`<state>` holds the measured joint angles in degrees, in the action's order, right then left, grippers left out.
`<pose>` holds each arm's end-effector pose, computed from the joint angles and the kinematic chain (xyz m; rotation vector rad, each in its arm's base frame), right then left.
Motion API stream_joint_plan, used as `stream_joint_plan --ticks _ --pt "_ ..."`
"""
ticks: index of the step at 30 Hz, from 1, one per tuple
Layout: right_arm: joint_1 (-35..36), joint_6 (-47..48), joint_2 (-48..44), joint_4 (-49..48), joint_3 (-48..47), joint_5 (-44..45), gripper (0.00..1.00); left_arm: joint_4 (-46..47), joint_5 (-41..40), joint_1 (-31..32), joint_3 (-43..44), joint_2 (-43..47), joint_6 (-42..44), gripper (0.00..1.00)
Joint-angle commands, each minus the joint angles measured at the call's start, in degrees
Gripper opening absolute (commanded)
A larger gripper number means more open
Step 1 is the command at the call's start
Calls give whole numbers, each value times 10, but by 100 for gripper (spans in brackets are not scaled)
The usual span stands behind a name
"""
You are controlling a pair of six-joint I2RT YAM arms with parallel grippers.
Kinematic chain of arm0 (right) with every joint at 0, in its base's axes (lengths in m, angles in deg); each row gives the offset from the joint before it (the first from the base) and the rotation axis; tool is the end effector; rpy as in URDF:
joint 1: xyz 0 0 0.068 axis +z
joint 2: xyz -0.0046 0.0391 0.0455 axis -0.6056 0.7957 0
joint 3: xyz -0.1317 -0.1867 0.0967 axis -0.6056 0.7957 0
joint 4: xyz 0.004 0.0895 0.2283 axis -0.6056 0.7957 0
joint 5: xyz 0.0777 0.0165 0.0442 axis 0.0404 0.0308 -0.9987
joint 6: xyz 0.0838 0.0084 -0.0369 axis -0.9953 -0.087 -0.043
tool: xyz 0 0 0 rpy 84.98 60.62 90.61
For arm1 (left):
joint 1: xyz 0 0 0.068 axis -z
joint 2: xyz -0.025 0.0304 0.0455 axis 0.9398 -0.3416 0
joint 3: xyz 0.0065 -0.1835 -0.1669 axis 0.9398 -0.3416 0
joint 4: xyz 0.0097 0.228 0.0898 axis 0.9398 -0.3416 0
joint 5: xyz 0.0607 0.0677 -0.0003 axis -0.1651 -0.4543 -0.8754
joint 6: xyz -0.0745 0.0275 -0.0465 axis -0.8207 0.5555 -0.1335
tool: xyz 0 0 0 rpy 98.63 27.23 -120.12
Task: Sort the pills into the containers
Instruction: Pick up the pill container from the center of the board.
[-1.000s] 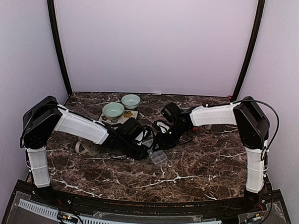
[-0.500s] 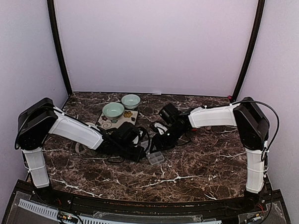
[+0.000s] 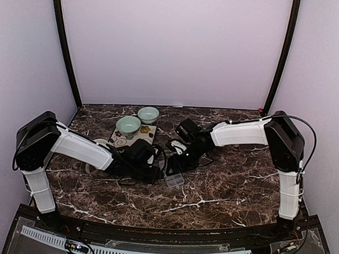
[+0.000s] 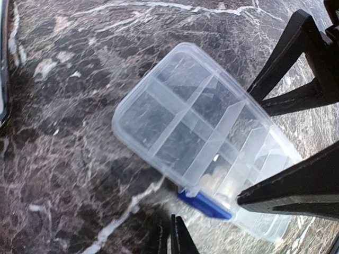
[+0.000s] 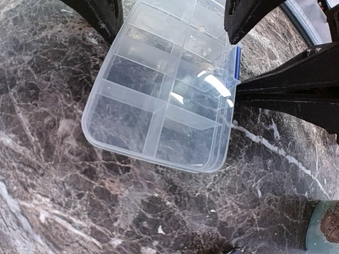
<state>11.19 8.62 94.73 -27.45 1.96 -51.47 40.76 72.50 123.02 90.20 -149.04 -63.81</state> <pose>0.2552 0.3289 0.0999 -0.8317 2.7708 0.7437 0.2282 -0.2994 0.0900 0.4995 2.4387 -0.6211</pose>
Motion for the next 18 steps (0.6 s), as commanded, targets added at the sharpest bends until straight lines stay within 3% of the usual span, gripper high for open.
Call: stream_joint_plan --ticks 1,18 --pt "8 -1 12 53 -5 28 69 -24 -10 -3 -23 27 -7 8" --pt "11 -6 26 84 -62 66 75 -15 -12 -3 -36 39 -5 7"
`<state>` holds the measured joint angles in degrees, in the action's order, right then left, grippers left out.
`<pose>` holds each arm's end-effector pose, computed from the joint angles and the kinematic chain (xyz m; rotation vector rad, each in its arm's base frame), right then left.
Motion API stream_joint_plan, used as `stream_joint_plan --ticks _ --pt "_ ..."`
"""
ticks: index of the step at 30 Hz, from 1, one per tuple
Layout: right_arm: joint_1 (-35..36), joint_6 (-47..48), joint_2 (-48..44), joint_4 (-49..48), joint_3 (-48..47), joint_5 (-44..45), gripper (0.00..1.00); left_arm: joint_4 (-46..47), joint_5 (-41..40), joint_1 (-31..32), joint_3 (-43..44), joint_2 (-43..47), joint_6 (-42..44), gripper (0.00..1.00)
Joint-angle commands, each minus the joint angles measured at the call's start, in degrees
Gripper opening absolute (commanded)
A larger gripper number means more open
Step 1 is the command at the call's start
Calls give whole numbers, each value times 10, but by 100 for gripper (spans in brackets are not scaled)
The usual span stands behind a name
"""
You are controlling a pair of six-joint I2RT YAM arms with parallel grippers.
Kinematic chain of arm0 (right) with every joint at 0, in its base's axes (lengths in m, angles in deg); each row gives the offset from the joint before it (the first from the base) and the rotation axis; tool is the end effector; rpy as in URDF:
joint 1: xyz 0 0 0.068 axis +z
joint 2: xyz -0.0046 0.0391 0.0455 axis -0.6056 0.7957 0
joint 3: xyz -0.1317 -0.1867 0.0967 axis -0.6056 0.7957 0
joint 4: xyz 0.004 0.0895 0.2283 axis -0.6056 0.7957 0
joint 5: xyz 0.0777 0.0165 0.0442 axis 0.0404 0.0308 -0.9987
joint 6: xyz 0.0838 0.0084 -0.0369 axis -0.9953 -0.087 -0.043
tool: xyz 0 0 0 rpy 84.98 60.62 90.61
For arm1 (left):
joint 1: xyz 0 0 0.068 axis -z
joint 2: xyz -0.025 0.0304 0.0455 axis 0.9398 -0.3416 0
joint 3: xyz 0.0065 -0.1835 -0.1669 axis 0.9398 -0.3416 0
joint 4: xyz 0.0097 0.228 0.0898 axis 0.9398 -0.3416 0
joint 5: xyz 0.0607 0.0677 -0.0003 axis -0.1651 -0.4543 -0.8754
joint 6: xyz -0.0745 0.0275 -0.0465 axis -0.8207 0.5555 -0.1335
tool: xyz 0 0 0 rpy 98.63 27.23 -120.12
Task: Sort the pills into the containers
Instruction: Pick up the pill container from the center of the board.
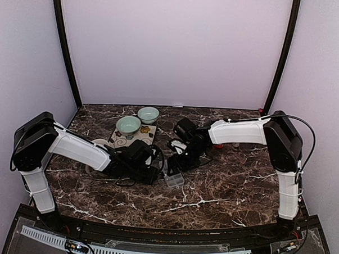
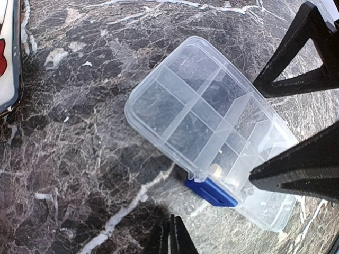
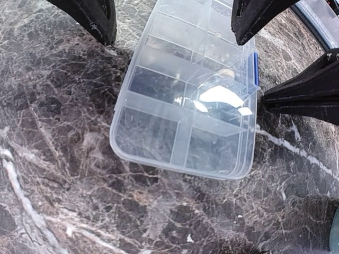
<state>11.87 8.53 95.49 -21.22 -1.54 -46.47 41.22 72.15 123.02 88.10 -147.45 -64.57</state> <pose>0.2556 0.3264 0.1036 -0.8198 2.8138 0.5952 0.2239 -0.2929 0.0898 0.4805 2.4429 -0.6196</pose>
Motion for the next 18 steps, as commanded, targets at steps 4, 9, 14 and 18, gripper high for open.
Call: stream_joint_plan --ticks 4,9,14,18 --pt "8 -6 30 32 -49 19 75 -19 -12 -4 -17 29 7 7" --pt "16 -5 45 53 -65 33 76 -25 -17 -10 -14 41 15 8" --pt "24 -6 60 55 -54 41 76 -33 -14 -20 3 53 23 13" --pt "32 -6 73 59 -46 60 76 -42 -8 -21 17 51 28 18"
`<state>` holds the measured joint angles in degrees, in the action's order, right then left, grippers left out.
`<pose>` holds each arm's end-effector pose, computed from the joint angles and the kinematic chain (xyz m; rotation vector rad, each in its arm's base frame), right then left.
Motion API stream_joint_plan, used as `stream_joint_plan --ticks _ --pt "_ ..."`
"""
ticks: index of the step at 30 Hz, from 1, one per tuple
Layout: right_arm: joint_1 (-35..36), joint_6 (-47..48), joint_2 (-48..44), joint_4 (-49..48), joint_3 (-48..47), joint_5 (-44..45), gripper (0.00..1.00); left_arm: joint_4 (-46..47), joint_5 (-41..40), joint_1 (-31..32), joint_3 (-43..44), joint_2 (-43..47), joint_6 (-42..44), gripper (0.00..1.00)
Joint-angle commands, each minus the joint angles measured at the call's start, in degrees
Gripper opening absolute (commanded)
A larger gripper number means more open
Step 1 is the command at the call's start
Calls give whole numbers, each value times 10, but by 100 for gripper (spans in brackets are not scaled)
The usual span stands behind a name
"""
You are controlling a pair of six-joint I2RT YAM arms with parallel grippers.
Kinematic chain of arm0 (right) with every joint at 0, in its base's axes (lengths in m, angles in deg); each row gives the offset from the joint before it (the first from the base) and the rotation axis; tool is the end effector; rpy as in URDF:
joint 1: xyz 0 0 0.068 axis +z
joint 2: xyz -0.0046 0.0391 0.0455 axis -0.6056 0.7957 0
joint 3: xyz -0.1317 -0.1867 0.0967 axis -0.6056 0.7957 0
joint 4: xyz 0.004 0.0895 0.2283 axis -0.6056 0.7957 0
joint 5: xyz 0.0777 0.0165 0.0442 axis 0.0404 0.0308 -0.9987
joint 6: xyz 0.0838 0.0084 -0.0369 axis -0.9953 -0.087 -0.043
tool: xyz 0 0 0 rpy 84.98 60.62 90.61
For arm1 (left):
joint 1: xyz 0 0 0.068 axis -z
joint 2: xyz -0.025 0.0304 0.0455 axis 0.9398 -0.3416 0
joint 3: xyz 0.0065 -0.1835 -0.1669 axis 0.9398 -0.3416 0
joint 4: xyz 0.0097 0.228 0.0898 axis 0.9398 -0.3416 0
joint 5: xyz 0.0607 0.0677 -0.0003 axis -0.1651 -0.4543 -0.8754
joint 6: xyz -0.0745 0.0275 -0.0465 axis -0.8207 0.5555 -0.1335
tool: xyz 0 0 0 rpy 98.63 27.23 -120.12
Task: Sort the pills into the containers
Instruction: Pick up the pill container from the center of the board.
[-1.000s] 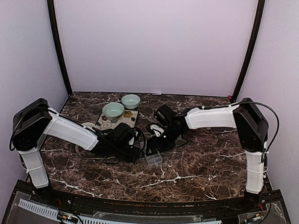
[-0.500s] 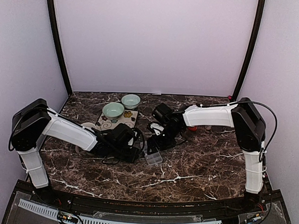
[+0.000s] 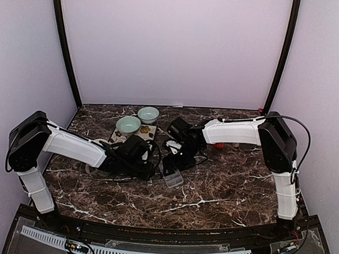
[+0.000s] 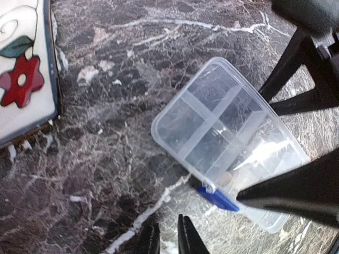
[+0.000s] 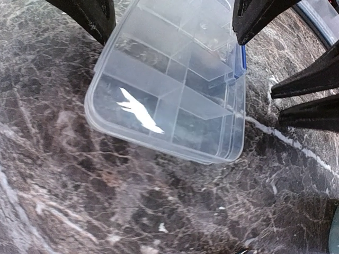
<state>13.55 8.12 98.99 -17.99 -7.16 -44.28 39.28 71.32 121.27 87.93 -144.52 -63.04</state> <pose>0.2561 0.3414 0.1027 -0.8417 2.8196 0.5382 0.2313 -0.2822 0.1030 0.4633 2.4187 -0.5905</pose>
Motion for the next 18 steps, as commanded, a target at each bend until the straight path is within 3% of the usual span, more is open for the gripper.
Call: stream_joint_plan --ticks 1,12,18 --pt "16 -2 40 27 12 43 76 -23 2 -4 21 22 12 19" --pt "16 -13 35 11 45 58 75 -15 17 -4 24 18 6 22" --pt "8 -10 30 -4 56 13 58 -14 20 -4 31 6 7 22"
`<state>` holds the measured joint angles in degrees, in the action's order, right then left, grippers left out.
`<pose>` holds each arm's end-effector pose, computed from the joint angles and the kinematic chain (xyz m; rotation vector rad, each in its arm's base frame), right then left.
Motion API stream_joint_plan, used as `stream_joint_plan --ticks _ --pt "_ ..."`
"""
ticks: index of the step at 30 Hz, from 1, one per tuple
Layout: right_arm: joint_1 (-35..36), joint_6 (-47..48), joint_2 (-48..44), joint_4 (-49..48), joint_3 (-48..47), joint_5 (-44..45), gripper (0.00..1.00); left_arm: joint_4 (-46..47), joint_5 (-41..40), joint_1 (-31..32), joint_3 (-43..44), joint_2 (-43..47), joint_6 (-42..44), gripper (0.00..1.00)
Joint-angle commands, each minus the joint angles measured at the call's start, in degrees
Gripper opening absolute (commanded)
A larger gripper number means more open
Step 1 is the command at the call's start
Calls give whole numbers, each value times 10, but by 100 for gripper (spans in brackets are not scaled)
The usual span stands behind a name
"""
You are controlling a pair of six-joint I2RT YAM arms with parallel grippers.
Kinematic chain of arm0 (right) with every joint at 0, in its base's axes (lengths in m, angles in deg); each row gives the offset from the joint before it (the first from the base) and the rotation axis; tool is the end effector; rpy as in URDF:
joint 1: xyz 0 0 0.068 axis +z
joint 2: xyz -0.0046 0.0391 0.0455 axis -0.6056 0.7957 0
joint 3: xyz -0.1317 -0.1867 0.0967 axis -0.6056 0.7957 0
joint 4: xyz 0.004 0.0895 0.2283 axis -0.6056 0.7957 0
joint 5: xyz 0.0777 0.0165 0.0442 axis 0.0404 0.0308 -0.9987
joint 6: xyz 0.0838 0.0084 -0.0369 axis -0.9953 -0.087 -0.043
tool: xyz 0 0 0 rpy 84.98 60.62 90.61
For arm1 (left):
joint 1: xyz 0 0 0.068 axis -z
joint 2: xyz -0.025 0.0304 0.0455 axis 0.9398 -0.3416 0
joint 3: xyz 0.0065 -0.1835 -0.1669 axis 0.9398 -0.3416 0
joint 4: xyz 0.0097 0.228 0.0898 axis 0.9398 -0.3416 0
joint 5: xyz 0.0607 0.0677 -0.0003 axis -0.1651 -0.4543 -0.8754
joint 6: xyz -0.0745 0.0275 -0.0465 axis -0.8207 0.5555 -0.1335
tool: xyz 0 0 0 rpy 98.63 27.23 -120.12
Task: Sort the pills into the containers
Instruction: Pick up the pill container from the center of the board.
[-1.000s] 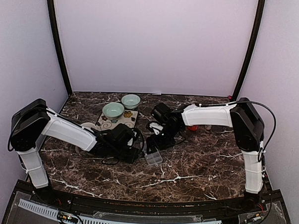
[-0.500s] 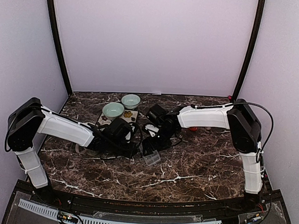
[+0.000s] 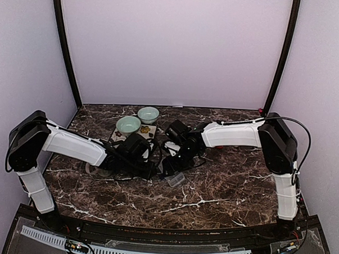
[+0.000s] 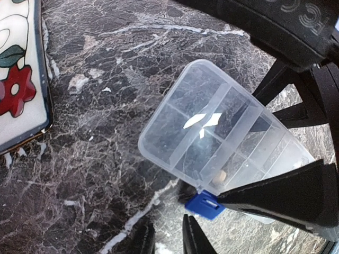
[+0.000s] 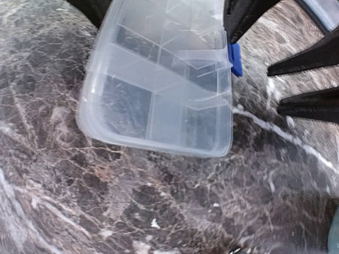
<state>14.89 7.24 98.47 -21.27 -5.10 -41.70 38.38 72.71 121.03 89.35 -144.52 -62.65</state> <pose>0.2516 0.3459 0.0988 -0.8345 2.7804 0.5090 0.2337 -0.2858 0.1088 0.4779 2.4150 -0.6173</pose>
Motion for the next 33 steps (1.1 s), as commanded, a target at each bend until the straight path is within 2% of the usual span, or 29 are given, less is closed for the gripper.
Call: stream_joint_plan --ticks 1,5,10,12,19,33 --pt "-6 -1 35 27 38 -21 55 -5 7 -1 17 5 2 22" --pt "-10 -2 36 19 42 -47 40 -2 7 -1 19 2 0 22" --pt "-13 0 38 19 44 -63 39 1 11 -2 19 -4 -2 22" --pt "-15 0 37 16 46 -69 35 2 11 -1 20 -5 -3 22" --pt "-38 -18 17 -17 67 -141 1 7 10 -2 20 -4 -2 22" --pt "-103 -112 -58 -150 136 -333 0 82 17 -3 -4 38 19 21"
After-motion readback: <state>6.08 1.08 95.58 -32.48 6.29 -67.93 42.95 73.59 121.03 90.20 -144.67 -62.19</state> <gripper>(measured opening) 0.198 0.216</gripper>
